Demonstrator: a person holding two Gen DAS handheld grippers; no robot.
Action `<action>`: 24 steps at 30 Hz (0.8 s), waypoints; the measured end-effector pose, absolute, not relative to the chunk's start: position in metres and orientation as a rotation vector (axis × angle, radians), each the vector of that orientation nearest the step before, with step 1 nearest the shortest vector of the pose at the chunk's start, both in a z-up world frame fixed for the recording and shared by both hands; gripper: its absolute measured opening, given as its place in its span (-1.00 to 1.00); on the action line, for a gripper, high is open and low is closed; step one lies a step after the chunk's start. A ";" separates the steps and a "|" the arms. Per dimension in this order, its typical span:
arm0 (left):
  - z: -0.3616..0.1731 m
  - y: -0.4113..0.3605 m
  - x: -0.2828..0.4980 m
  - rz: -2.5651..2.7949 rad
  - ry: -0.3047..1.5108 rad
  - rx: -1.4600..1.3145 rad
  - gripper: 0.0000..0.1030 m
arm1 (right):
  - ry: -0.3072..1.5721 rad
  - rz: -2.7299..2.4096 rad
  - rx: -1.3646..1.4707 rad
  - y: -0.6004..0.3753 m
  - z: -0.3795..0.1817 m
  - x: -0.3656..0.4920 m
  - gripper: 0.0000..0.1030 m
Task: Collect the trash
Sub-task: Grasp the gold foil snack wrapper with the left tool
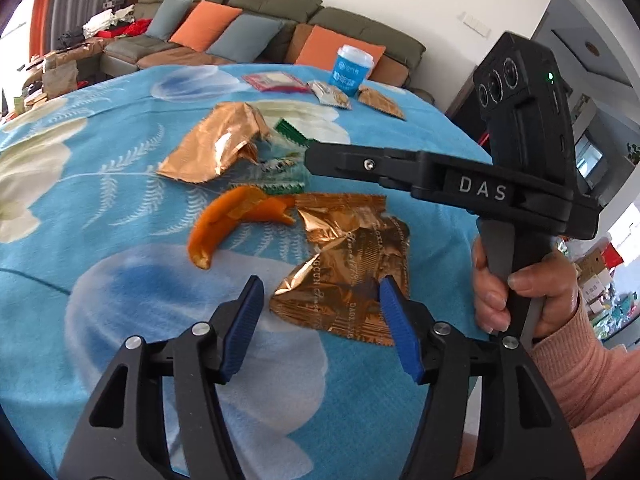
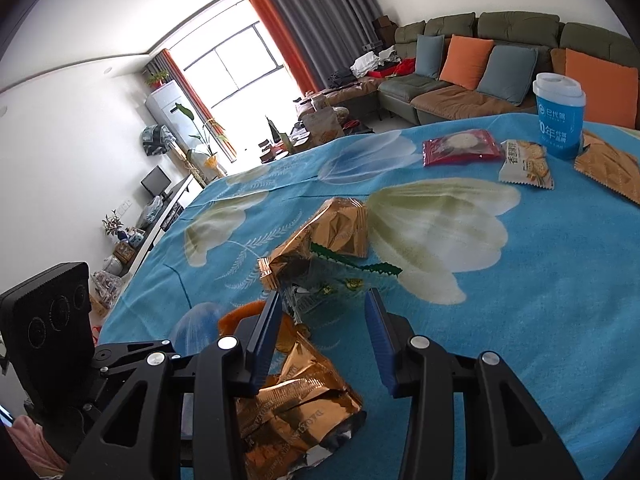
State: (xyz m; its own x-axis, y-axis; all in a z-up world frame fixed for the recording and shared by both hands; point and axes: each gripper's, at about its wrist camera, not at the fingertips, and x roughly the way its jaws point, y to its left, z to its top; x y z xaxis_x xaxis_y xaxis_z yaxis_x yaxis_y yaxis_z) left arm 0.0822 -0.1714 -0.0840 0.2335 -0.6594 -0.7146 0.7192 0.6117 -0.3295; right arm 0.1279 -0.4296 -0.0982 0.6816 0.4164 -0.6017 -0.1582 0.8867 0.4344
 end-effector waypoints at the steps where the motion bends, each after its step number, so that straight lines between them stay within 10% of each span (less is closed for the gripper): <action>1: -0.083 -0.171 0.080 -0.952 0.933 0.083 0.02 | 0.758 0.334 0.368 -0.430 -0.099 0.127 -0.21; 24: -0.067 -0.053 0.049 -0.748 0.837 0.024 -0.10 | 0.862 0.390 0.262 -0.391 -0.106 0.133 -0.22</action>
